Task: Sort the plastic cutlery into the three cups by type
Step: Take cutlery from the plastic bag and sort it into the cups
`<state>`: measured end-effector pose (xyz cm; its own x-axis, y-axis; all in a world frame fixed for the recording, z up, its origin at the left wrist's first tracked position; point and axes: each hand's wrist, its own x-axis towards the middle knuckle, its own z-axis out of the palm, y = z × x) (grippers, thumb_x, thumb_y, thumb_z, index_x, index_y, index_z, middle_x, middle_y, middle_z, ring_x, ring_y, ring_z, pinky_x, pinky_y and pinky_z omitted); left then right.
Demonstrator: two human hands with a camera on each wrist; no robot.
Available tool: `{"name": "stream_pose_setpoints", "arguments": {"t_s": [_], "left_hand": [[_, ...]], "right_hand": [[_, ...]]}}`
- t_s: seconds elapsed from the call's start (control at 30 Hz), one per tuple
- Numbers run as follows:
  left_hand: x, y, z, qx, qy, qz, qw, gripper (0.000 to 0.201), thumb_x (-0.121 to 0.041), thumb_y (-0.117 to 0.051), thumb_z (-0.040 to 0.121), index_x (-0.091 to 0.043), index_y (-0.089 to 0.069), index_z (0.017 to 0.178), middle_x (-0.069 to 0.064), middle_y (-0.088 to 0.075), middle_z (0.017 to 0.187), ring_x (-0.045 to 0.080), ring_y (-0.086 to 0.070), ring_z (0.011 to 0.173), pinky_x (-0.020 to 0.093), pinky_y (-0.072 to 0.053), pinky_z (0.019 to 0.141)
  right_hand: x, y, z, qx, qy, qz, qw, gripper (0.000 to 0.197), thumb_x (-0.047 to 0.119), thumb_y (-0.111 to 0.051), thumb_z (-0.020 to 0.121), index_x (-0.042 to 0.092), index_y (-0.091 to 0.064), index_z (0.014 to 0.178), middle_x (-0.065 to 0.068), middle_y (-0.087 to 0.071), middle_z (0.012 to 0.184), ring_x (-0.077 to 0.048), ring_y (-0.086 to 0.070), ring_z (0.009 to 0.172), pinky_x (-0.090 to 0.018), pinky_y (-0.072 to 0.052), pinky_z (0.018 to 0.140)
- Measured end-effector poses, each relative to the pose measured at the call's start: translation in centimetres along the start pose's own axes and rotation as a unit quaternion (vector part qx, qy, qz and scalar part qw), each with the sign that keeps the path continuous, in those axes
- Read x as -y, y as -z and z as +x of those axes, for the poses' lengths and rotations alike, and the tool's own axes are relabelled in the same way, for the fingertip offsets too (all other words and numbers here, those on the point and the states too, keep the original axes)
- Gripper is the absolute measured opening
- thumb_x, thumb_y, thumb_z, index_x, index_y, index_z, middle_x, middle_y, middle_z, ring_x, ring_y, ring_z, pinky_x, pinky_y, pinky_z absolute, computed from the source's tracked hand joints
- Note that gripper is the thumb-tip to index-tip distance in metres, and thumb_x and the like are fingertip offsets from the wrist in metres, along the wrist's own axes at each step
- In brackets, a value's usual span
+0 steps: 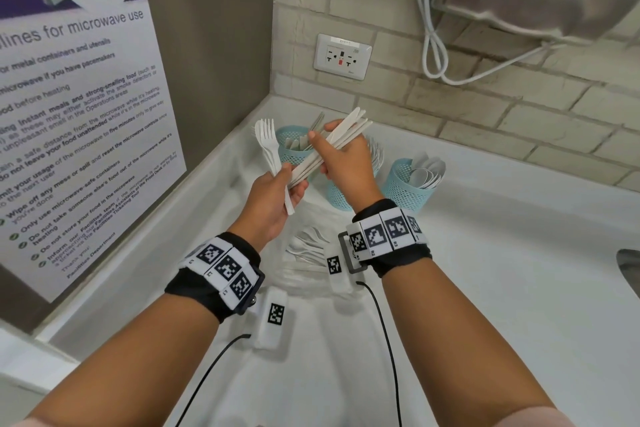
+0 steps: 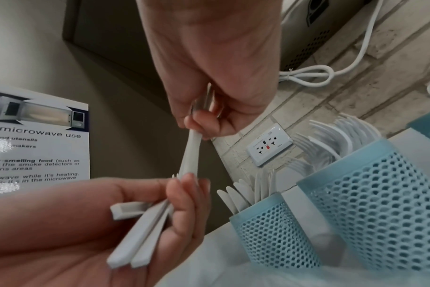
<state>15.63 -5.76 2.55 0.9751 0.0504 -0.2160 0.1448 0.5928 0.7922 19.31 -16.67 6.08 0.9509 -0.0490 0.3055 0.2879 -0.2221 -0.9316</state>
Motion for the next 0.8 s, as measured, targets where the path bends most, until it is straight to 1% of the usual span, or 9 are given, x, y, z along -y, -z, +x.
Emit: {"name": "stream_pose_setpoints", "arguments": {"t_s": [0.07,0.13,0.23,0.33,0.4,0.5,0.63,0.73,0.8], "left_hand": [[-0.1,-0.1,0.0,0.004,-0.007,0.021,1.0,0.019,-0.019,-0.044,0.1,-0.008,-0.06,0.103,0.006,-0.064,0.089,0.01,-0.059,0.073,0.014,-0.055,0.062],[-0.3,-0.1,0.0,0.003,-0.011,0.035,0.999,0.019,-0.019,-0.044,0.1,-0.009,-0.06,0.102,0.006,-0.063,0.087,0.01,-0.059,0.07,0.014,-0.054,0.058],[-0.9,0.6,0.2,-0.022,-0.023,0.055,0.998,0.014,-0.02,-0.046,0.099,-0.013,-0.059,0.096,0.003,-0.06,0.083,0.009,-0.056,0.063,0.013,-0.048,0.049],[-1.4,1.2,0.5,-0.046,-0.037,0.09,0.994,0.012,-0.023,-0.048,0.098,-0.015,-0.057,0.101,-0.002,-0.053,0.078,0.006,-0.043,0.057,0.011,-0.037,0.042],[-1.6,1.3,0.6,-0.042,-0.046,0.107,0.992,0.015,-0.026,-0.046,0.099,-0.016,-0.057,0.098,-0.004,-0.045,0.072,0.005,-0.034,0.054,0.012,-0.032,0.04],[-1.8,1.3,0.5,-0.039,-0.045,0.125,0.99,0.022,-0.032,-0.042,0.099,-0.017,-0.057,0.1,-0.005,-0.04,0.068,0.005,-0.03,0.052,0.013,-0.028,0.041],[-2.1,1.7,0.4,-0.04,-0.027,0.122,0.991,0.031,-0.038,-0.037,0.1,-0.016,-0.057,0.111,-0.006,-0.038,0.067,0.004,-0.029,0.051,0.014,-0.026,0.041],[-2.2,2.1,0.4,-0.044,-0.022,0.131,0.99,0.032,-0.037,-0.036,0.1,-0.016,-0.057,0.111,-0.005,-0.039,0.068,0.004,-0.029,0.052,0.014,-0.026,0.041],[-2.2,2.4,0.4,-0.044,-0.021,0.137,0.989,0.03,-0.037,-0.036,0.1,-0.018,-0.058,0.108,-0.004,-0.039,0.069,0.005,-0.03,0.053,0.014,-0.027,0.042]], "right_hand": [[0.1,0.0,0.2,0.028,-0.009,-0.019,0.999,0.006,0.011,-0.063,0.086,0.011,-0.058,0.082,-0.005,-0.06,0.064,-0.01,-0.055,0.045,-0.019,-0.043,0.044],[0.6,0.5,0.9,0.037,-0.009,-0.032,0.999,0.011,0.01,-0.062,0.086,0.01,-0.06,0.075,-0.006,-0.061,0.06,-0.007,-0.053,0.041,-0.017,-0.042,0.042],[1.6,1.6,3.3,-0.035,-0.017,-0.006,0.999,0.02,0.013,-0.063,0.087,0.013,-0.058,0.067,-0.005,-0.057,0.054,-0.006,-0.051,0.038,-0.018,-0.042,0.041],[2.3,2.0,5.7,-0.117,-0.006,0.058,0.991,0.016,0.014,-0.064,0.087,0.009,-0.058,0.074,-0.004,-0.057,0.059,-0.008,-0.051,0.039,-0.021,-0.044,0.042],[2.1,1.5,6.9,-0.134,-0.003,0.073,0.988,0.016,0.014,-0.065,0.087,0.012,-0.058,0.073,-0.003,-0.059,0.062,-0.007,-0.052,0.04,-0.022,-0.047,0.045],[1.4,0.1,7.8,-0.106,-0.004,0.042,0.993,0.02,0.017,-0.067,0.086,0.02,-0.058,0.068,0.001,-0.06,0.061,-0.011,-0.056,0.046,-0.029,-0.055,0.056],[-0.4,-1.8,8.8,-0.039,-0.024,-0.052,0.998,0.022,0.018,-0.066,0.086,0.021,-0.058,0.066,0.0,-0.06,0.058,-0.008,-0.059,0.047,-0.021,-0.056,0.062],[-1.9,-2.7,9.9,0.016,-0.049,-0.118,0.992,0.025,0.021,-0.066,0.085,0.022,-0.057,0.061,-0.003,-0.061,0.058,-0.02,-0.064,0.06,-0.042,-0.057,0.079],[-2.3,-3.0,10.3,0.051,-0.051,-0.17,0.983,0.024,0.024,-0.066,0.084,0.021,-0.056,0.063,-0.003,-0.062,0.063,-0.023,-0.064,0.068,-0.042,-0.055,0.083]]}}
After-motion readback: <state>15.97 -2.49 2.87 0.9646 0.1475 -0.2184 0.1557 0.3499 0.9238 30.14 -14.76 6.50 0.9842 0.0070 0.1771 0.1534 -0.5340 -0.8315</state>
